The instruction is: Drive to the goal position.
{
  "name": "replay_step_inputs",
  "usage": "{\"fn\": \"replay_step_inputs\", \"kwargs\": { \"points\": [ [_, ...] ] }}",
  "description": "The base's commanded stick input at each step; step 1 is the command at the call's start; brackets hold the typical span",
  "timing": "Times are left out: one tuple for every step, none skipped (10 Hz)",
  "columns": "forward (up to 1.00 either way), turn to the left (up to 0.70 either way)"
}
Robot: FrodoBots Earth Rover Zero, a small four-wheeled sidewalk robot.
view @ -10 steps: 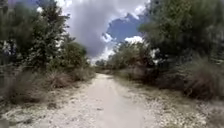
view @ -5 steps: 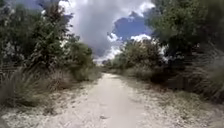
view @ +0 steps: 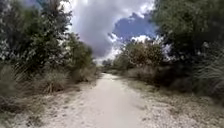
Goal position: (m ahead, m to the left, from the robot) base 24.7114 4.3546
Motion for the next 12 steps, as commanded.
{"fn": "replay_step_inputs", "kwargs": {
  "points": [
    [0.5,0.0],
    [0.5,0.0],
    [0.5,0.0],
    [0.5,0.0],
    [0.5,0.0],
    [0.5,0.08],
    [0.5,0.22],
    [0.5,0.0],
    [0.5,0.0],
    [0.5,0.0],
    [0.5,0.0],
    [0.5,0.0]
  ]
}}
